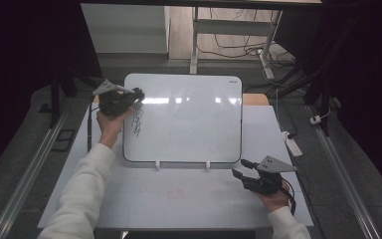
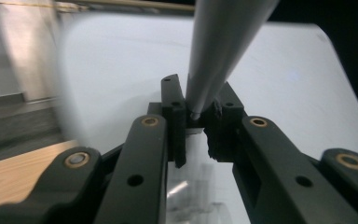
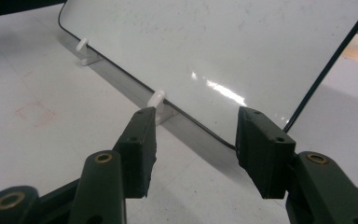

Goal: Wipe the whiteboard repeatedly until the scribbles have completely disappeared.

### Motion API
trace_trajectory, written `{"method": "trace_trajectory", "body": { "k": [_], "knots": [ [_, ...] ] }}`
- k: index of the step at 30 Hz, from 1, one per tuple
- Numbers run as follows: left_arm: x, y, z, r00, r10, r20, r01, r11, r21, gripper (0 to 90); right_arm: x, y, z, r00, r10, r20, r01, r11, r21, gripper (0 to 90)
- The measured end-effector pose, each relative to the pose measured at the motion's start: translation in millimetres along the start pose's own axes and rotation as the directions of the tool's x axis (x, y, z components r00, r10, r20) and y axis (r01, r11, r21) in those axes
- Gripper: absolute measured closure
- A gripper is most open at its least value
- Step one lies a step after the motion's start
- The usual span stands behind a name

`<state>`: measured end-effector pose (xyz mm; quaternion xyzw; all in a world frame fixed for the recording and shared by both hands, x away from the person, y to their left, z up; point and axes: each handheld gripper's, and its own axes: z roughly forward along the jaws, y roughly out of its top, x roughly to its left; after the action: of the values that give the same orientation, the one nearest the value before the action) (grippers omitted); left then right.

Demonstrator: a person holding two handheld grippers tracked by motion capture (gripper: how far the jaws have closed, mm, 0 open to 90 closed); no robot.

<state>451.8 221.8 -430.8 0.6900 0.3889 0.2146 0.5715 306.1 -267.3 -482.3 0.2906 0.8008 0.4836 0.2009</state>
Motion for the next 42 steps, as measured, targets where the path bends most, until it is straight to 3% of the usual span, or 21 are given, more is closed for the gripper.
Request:
{"method": "trace_trajectory", "body": {
  "k": [2, 4, 6, 9, 12, 14, 16, 18, 20, 24, 26, 27, 29, 31, 32, 36, 38, 40, 42],
  "knots": [
    [-3.7, 1.7, 0.1, 0.9992, 0.038, -0.014, -0.038, 0.9992, 0.015, 78.0, 0.0, -0.2, 0.8, 1.0000, -0.005, 0.001, 0.005, 1.000, 0.007, 48.0],
    [6.9, 2.5, -9.6, 0.9980, 0.012, -0.063, -0.013, 0.9999, -0.011, 78.0, -0.8, -0.6, 0.3, 1.0000, 0.001, 0.004, -0.001, 1.000, 0.005, 48.0],
    [21.4, 0.9, -21.7, 0.9945, -0.043, -0.096, 0.039, 0.9984, -0.041, 78.0, -1.5, -0.5, -1.0, 1.0000, 0.007, 0.007, -0.007, 1.000, 0.000, 48.0],
    [20.9, -4.3, -22.7, 0.9951, -0.059, -0.079, 0.056, 0.9974, -0.046, 78.1, -1.0, 0.2, -1.9, 1.0000, 0.007, 0.004, -0.007, 1.000, -0.006, 48.0],
    [0.7, -10.3, -8.2, 0.9996, -0.012, -0.024, 0.012, 0.9998, -0.015, 78.0, 0.4, 0.7, -0.4, 1.0000, 0.001, 0.001, -0.001, 1.000, -0.001, 48.0],
    [-6.2, -10.1, -4.8, 0.9995, 0.022, -0.024, -0.022, 0.9998, -0.003, 78.0, 1.0, 0.7, 0.2, 1.0000, -0.002, 0.001, 0.002, 1.000, 0.003, 47.9],
    [1.2, -7.1, -10.3, 0.9985, 0.006, -0.054, -0.007, 0.9998, -0.017, 78.0, 0.5, 0.6, 0.0, 1.0000, -0.002, 0.006, 0.002, 1.000, 0.003, 47.9],
    [14.5, -5.1, -20.5, 0.9948, -0.044, -0.092, 0.040, 0.9982, -0.045, 78.0, -0.5, 0.2, -0.8, 0.9999, 0.004, 0.010, -0.004, 1.000, 0.001, 47.8],
    [21.4, -6.9, -25.9, 0.9929, -0.079, -0.089, 0.074, 0.9957, -0.055, 78.0, -0.7, 0.3, -1.8, 0.9999, 0.004, 0.010, -0.004, 1.000, -0.003, 47.8],
    [4.5, -14.6, -16.9, 0.9986, -0.032, -0.041, 0.032, 0.9994, -0.017, 78.0, 0.9, 1.4, -0.9, 1.0000, 0.001, 0.004, -0.001, 1.000, -0.003, 47.8],
    [-0.6, -13.7, -15.1, 0.9988, 0.006, -0.050, -0.006, 1.0000, 0.002, 78.0, 1.7, 1.1, 0.2, 1.0000, -0.004, 0.003, 0.004, 1.000, 0.003, 47.8],
    [2.2, -11.8, -17.4, 0.9983, 0.001, -0.058, -0.001, 1.0000, -0.004, 78.0, 2.0, 0.7, 0.8, 1.0000, -0.005, 0.004, 0.005, 1.000, 0.006, 47.8],
    [14.8, -7.1, -26.7, 0.9937, -0.038, -0.105, 0.035, 0.9989, -0.030, 78.0, 1.8, -0.1, 0.9, 1.0000, -0.003, 0.005, 0.003, 1.000, 0.009, 47.7],
    [27.3, -6.1, -34.1, 0.9896, -0.093, -0.110, 0.088, 0.9948, -0.051, 78.0, 1.2, -0.4, 0.1, 1.0000, 0.000, 0.007, 0.000, 1.000, 0.009, 47.7],
    [28.0, -7.4, -34.7, 0.9899, -0.095, -0.105, 0.090, 0.9948, -0.048, 78.0, 1.1, -0.3, -0.2, 1.0000, 0.004, 0.008, -0.004, 1.000, 0.006, 47.7],
    [6.3, -17.9, -22.1, 0.9983, -0.036, -0.046, 0.036, 0.9993, -0.007, 78.0, 0.2, -0.1, 0.9, 1.0000, 0.006, 0.004, -0.006, 1.000, 0.007, 47.7],
    [-5.3, -20.7, -15.5, 0.9995, 0.000, -0.031, 0.000, 0.9999, 0.011, 78.0, 0.9, -0.6, 2.1, 1.0000, 0.004, 0.001, -0.004, 1.000, 0.011, 47.7],
    [-6.1, -18.6, -15.7, 0.9993, 0.009, -0.035, -0.009, 0.9998, 0.015, 78.0, 1.8, -0.8, 2.3, 1.0000, -0.002, 0.001, 0.002, 1.000, 0.014, 47.6],
    [2.4, -14.6, -21.1, 0.9977, -0.015, -0.066, 0.015, 0.9999, 0.000, 78.0, 2.0, -0.6, 1.5, 1.0000, -0.001, 0.003, 0.001, 1.000, 0.012, 47.6]
  ]
}}
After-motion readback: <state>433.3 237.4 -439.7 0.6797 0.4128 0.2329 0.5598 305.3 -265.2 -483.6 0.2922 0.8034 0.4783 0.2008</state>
